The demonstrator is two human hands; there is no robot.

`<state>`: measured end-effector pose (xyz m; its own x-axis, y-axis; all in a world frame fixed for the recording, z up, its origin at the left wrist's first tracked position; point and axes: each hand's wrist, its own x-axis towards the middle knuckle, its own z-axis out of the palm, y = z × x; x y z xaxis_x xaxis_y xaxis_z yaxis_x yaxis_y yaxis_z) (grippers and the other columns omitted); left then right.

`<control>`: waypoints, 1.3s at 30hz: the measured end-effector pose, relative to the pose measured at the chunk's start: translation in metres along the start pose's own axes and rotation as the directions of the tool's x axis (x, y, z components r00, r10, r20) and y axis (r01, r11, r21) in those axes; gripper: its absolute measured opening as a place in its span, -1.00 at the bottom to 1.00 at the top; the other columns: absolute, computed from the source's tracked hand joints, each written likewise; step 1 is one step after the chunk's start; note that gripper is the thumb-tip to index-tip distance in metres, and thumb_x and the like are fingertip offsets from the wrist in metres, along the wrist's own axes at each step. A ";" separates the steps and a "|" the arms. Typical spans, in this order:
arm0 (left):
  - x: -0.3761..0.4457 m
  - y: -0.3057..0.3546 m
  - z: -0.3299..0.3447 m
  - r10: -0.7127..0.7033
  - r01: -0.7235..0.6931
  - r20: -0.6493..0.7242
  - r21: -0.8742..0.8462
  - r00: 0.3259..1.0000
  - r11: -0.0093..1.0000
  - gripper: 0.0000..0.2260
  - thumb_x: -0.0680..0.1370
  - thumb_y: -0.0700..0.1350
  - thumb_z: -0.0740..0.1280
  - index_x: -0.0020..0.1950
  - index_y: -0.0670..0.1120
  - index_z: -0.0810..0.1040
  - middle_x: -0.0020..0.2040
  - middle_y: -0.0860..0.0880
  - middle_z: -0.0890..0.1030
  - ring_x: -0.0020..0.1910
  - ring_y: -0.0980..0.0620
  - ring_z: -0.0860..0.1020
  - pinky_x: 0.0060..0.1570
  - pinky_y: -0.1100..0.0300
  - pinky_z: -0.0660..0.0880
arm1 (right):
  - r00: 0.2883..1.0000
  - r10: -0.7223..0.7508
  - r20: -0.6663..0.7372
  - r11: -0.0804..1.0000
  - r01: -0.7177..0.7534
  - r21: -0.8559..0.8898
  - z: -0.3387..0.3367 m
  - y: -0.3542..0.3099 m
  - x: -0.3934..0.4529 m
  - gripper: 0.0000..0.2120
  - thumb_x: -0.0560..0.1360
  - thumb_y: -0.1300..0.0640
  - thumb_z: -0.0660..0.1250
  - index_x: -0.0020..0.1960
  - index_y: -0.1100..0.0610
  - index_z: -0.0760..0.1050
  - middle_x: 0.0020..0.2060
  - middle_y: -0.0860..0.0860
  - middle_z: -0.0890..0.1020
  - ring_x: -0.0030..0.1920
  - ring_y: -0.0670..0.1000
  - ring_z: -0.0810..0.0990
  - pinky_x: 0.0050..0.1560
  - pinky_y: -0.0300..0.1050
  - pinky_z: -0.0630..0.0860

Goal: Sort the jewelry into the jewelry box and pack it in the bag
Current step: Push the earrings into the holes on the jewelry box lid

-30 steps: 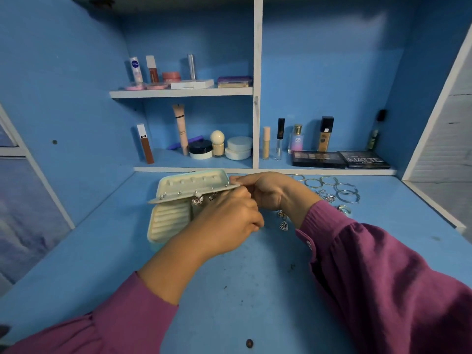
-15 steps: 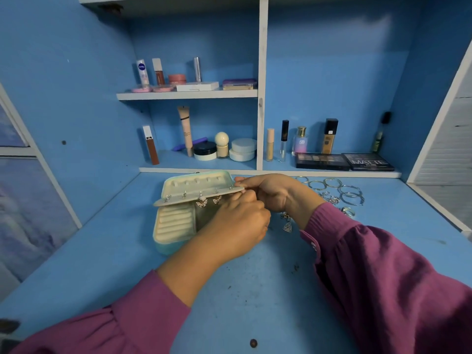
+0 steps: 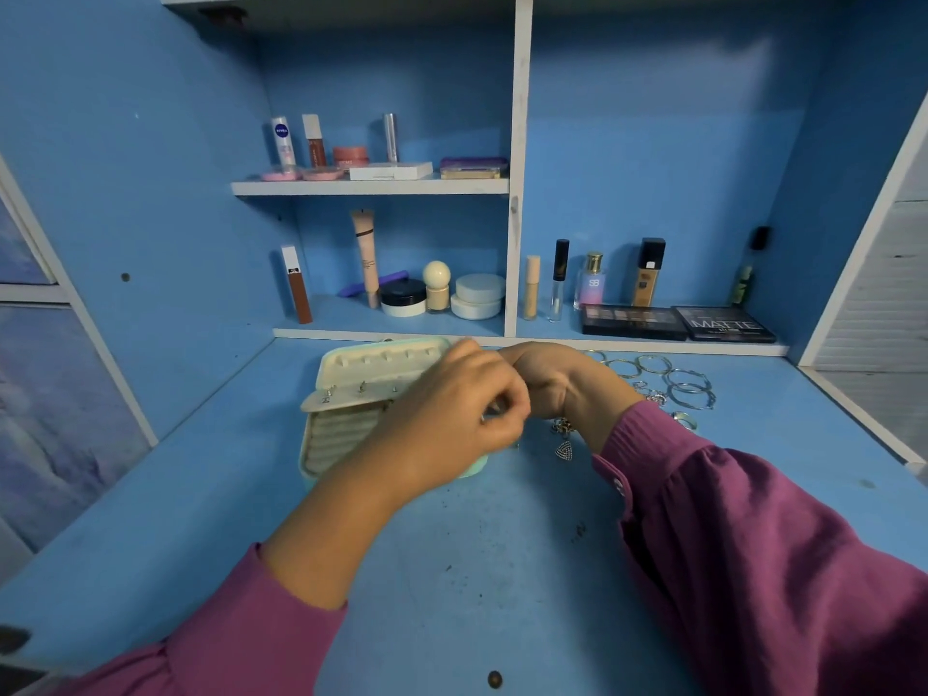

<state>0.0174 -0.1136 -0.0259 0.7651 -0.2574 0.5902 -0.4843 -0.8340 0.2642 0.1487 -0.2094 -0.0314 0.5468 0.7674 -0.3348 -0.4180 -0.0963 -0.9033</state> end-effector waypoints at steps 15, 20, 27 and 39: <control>0.037 -0.060 -0.034 -0.633 0.635 0.165 0.050 0.756 0.771 -0.91 0.48 -0.17 0.40 -0.15 -0.19 0.65 -0.12 -0.14 0.67 -0.20 0.02 0.54 -0.08 0.10 0.51 | 0.998 0.018 -0.057 0.995 -0.012 0.096 0.000 0.001 0.007 -0.83 0.56 0.37 0.19 -0.12 0.15 0.44 -0.45 0.05 0.59 -0.53 -0.10 0.51 -0.55 -0.37 0.37; 0.038 -0.061 -0.031 -0.644 0.646 0.196 0.065 0.739 0.761 -0.91 0.47 -0.15 0.41 -0.14 -0.17 0.66 -0.13 -0.11 0.68 -0.04 -0.10 0.61 0.05 0.01 0.53 | 1.000 0.011 -0.010 0.998 -0.011 0.056 -0.001 0.000 0.008 -0.88 0.55 0.35 0.21 -0.08 0.25 0.52 -0.38 0.06 0.61 -0.48 -0.12 0.51 -0.50 -0.38 0.41; 0.039 -0.057 -0.032 -0.641 0.649 0.199 0.032 0.741 0.760 -0.92 0.49 -0.16 0.41 -0.12 -0.16 0.66 -0.14 -0.03 0.67 -0.04 -0.02 0.60 0.07 0.06 0.52 | 1.000 -0.006 -0.003 0.999 0.006 0.044 -0.001 0.000 0.007 -0.85 0.55 0.37 0.20 -0.10 0.28 0.53 -0.38 0.08 0.62 -0.46 -0.12 0.51 -0.48 -0.38 0.45; 0.038 -0.055 -0.033 -0.633 0.641 0.205 0.039 0.746 0.767 -0.92 0.48 -0.18 0.40 -0.15 -0.18 0.66 -0.10 -0.15 0.68 -0.01 -0.11 0.61 0.06 0.00 0.54 | 1.000 0.001 -0.016 0.999 0.000 0.046 -0.001 -0.001 0.006 -0.84 0.56 0.36 0.20 -0.12 0.27 0.54 -0.33 0.09 0.61 -0.43 -0.11 0.51 -0.47 -0.39 0.45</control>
<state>0.0592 -0.0614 0.0071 0.9647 0.2362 0.1167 0.1350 -0.8234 0.5511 0.1533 -0.2053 -0.0333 0.5580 0.7569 -0.3402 -0.4509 -0.0676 -0.8900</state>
